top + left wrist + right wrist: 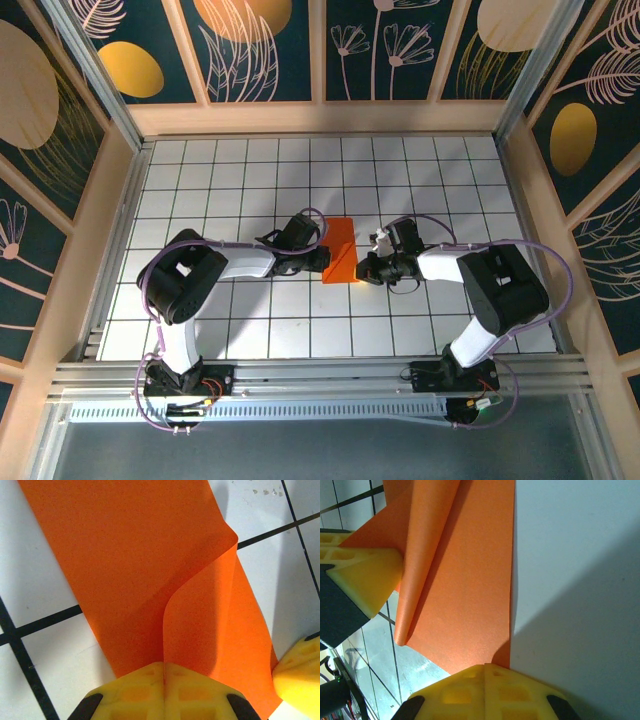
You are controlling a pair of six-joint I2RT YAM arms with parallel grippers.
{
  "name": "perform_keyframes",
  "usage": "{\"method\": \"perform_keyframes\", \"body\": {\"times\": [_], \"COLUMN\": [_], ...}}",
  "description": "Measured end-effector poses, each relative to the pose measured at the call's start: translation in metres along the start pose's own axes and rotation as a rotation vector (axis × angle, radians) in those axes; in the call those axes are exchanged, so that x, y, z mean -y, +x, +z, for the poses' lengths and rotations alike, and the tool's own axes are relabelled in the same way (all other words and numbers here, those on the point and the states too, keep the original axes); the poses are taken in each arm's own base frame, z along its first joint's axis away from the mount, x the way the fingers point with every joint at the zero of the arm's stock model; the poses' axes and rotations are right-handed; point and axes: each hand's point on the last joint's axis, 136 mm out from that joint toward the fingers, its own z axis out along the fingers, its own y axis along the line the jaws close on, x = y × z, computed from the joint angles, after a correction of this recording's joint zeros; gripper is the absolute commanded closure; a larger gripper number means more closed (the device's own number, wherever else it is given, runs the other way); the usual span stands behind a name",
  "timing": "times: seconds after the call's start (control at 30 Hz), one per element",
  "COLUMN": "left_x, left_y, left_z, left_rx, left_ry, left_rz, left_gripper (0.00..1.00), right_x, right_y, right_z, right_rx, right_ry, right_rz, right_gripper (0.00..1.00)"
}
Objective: Fold a paper plane with a square sheet of paper (fold left side to right side)
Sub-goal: Fold the triangle a second time at the center of the table.
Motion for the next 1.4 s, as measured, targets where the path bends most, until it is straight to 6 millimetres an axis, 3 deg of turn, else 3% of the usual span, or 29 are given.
{"method": "perform_keyframes", "body": {"times": [0.57, 0.9, 1.23, 1.4], "left_x": [0.000, 0.000, 0.001, 0.001], "left_y": [0.000, 0.000, 0.000, 0.000], "left_z": [0.002, 0.003, 0.004, 0.004], "left_rx": [-0.002, -0.003, -0.004, -0.003], "left_ry": [0.003, 0.010, 0.020, 0.020], "left_rz": [0.011, 0.015, 0.016, 0.016], "left_gripper": [1.00, 1.00, 1.00, 1.00], "right_x": [-0.002, -0.041, -0.060, -0.059], "right_y": [-0.001, -0.027, -0.044, -0.049], "right_z": [-0.004, -0.024, 0.009, 0.017], "right_rx": [0.002, 0.104, 0.089, 0.084], "right_ry": [0.010, -0.087, -0.129, -0.119], "right_rz": [0.004, -0.054, -0.049, -0.040], "right_gripper": [1.00, 1.00, 1.00, 1.00]}}
